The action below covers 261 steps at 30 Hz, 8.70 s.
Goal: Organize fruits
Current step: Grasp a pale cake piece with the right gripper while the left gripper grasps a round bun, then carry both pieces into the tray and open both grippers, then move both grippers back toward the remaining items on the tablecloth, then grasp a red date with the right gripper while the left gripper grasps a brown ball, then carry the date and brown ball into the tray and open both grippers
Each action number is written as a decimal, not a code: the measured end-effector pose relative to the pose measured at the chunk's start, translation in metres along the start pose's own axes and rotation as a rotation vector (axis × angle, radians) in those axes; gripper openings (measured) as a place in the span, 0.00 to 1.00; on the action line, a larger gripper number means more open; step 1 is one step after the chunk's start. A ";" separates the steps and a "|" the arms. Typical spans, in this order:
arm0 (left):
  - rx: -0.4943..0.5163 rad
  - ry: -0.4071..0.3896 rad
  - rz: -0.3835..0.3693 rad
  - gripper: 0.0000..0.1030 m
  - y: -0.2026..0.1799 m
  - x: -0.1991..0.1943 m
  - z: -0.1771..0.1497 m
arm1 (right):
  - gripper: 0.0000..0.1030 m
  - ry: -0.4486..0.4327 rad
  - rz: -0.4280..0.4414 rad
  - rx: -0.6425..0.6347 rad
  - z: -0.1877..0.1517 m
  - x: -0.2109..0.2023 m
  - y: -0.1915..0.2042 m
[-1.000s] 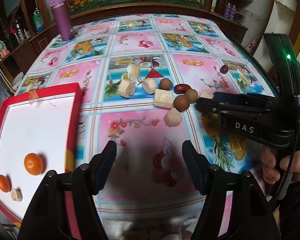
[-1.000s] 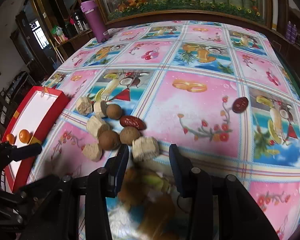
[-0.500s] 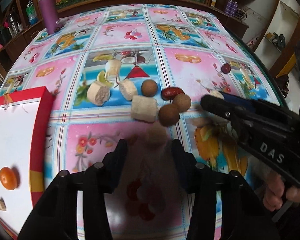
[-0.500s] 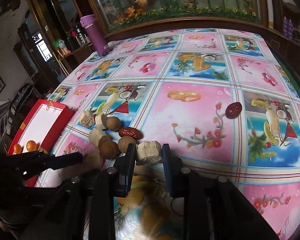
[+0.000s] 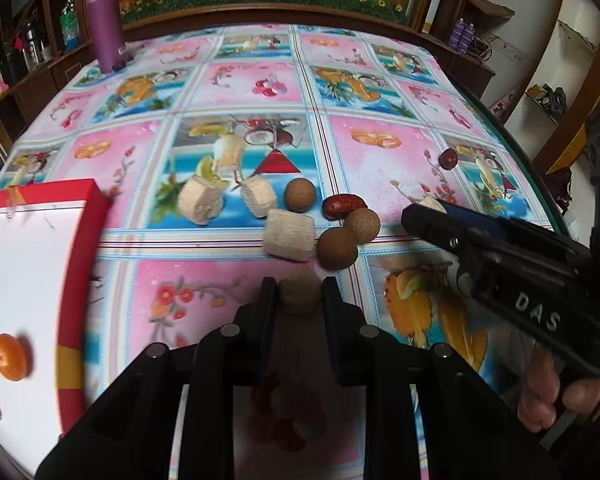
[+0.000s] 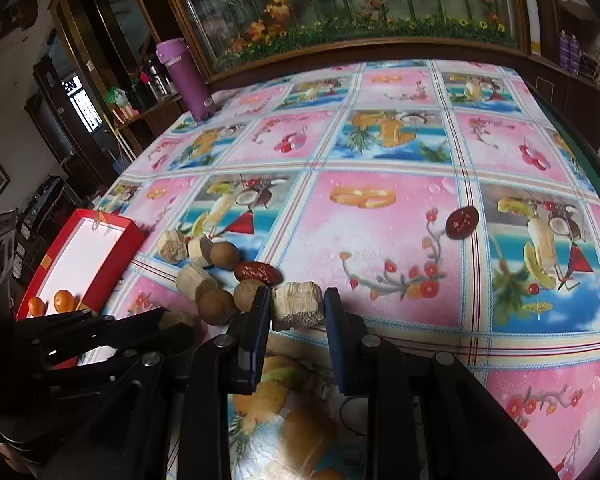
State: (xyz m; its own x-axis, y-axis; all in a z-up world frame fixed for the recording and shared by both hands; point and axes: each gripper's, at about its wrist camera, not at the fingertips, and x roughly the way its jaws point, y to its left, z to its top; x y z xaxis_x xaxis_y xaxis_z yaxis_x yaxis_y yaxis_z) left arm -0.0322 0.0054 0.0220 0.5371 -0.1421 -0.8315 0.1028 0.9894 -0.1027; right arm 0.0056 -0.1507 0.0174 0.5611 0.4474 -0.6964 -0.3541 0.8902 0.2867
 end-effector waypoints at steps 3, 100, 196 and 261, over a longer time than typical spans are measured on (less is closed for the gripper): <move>-0.008 -0.029 0.013 0.24 0.005 -0.018 -0.006 | 0.25 -0.004 0.040 0.017 0.000 -0.001 0.001; -0.235 -0.181 0.356 0.66 0.159 -0.126 -0.101 | 0.40 0.028 0.244 -0.244 -0.044 0.014 0.192; -0.015 -0.046 0.110 0.24 0.025 -0.012 -0.019 | 0.20 0.100 0.009 -0.089 -0.030 0.005 0.063; -0.268 -0.207 0.379 0.24 0.209 -0.120 -0.106 | 0.20 0.149 0.186 -0.444 -0.074 0.037 0.280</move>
State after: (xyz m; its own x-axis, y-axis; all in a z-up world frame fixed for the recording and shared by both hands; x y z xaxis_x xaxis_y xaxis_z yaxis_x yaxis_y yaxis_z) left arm -0.1635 0.2326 0.0421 0.6522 0.2523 -0.7149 -0.3355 0.9417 0.0263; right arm -0.1281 0.1089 0.0236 0.3566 0.5491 -0.7558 -0.7402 0.6597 0.1301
